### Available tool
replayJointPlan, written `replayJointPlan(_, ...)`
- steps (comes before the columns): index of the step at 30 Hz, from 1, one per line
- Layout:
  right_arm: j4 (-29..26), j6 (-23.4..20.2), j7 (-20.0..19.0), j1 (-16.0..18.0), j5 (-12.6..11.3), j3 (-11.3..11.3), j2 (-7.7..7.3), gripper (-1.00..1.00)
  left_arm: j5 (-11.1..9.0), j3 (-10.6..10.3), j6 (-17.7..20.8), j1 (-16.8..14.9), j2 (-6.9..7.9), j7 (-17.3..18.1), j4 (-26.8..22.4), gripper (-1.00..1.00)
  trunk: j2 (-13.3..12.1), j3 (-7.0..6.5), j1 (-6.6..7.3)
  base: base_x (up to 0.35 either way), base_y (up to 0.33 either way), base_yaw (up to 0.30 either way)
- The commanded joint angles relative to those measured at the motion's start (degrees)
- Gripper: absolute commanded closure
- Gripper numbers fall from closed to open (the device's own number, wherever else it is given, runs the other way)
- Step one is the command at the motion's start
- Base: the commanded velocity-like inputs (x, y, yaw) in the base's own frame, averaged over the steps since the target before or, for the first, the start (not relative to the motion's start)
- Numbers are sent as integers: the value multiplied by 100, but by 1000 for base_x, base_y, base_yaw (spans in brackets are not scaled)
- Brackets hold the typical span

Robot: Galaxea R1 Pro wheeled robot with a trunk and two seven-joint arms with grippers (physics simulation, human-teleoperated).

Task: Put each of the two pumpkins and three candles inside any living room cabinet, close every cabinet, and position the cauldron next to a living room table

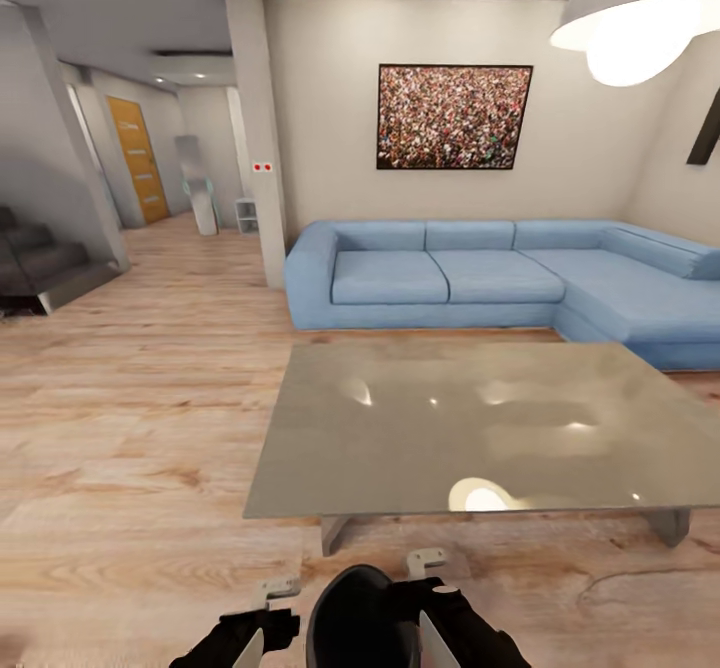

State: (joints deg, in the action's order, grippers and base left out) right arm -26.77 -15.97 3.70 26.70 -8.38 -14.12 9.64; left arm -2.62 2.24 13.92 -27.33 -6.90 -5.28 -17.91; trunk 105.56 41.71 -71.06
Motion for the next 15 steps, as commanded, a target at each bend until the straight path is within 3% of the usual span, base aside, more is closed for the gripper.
replayJointPlan(1, -12, -29, 40, 2, -59, -41, -6, -100, -28, 22, 32, -1, -4, -17, -11, -100, -39, -13, 23, -2, 0, 287)
replayJointPlan(15, -12, -29, 43, 2, -57, -46, -6, -100, -28, 22, 32, -1, -4, -17, -11, -100, -601, -264, 331, 0, 0, 292)
